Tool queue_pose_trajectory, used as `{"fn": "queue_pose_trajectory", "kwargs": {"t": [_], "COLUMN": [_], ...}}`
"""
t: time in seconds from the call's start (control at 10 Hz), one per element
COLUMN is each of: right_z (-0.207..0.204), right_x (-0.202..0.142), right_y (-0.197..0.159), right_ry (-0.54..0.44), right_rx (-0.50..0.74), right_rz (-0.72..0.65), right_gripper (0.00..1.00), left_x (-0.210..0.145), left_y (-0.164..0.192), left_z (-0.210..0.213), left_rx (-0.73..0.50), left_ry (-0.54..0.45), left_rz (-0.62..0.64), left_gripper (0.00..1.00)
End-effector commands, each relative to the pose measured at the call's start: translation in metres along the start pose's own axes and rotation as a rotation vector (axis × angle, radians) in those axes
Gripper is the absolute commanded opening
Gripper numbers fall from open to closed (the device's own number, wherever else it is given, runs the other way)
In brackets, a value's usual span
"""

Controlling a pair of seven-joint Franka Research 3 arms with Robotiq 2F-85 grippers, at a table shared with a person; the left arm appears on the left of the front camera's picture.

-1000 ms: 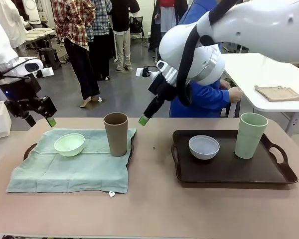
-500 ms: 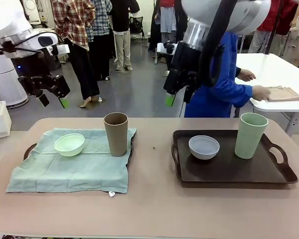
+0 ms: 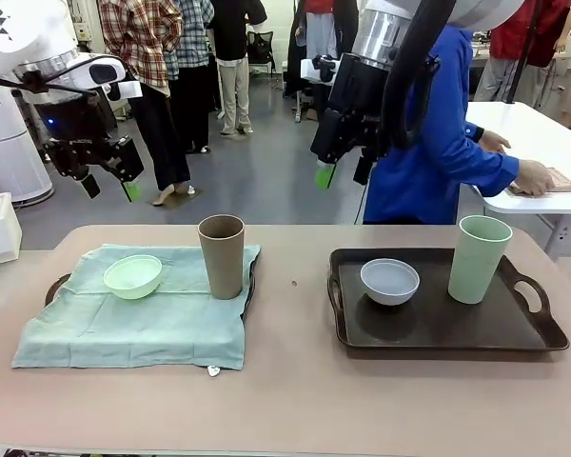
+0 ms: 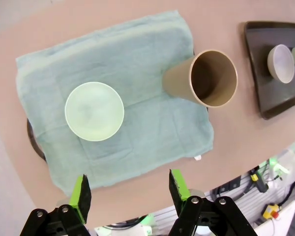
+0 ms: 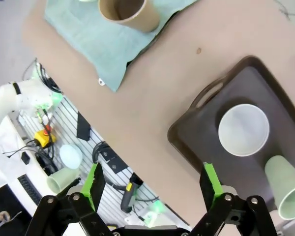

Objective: Set up a tray with a mat and arrange the tableware.
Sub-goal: Place the Picnic Bowl and Reusable plastic cup back onto the Handle tray in front of the human's position.

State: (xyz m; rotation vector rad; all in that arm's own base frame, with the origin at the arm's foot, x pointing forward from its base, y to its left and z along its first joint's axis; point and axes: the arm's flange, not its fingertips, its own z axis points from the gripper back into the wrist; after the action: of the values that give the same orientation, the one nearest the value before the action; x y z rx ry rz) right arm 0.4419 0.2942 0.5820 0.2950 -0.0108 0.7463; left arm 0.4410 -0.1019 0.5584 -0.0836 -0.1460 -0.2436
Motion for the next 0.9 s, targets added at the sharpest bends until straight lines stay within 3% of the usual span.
{"fn": "queue_pose_trajectory", "kwargs": {"t": [0.0, 0.8], "right_z": [-0.0056, -0.0056], "right_x": [-0.0023, -0.0023], "right_y": [-0.0059, -0.0059], "right_ry": [0.009, 0.009], "right_rx": [-0.008, -0.008], "right_rz": [-0.008, -0.008], "right_gripper": [1.00, 1.00], "left_x": [-0.0032, -0.0032], "left_y": [0.0030, 0.0030], "left_z": [-0.0009, -0.0009], "left_rx": [-0.017, -0.017], "left_ry": [-0.004, -0.004], "left_rz": [-0.019, -0.019], "left_gripper": [0.83, 0.83]}}
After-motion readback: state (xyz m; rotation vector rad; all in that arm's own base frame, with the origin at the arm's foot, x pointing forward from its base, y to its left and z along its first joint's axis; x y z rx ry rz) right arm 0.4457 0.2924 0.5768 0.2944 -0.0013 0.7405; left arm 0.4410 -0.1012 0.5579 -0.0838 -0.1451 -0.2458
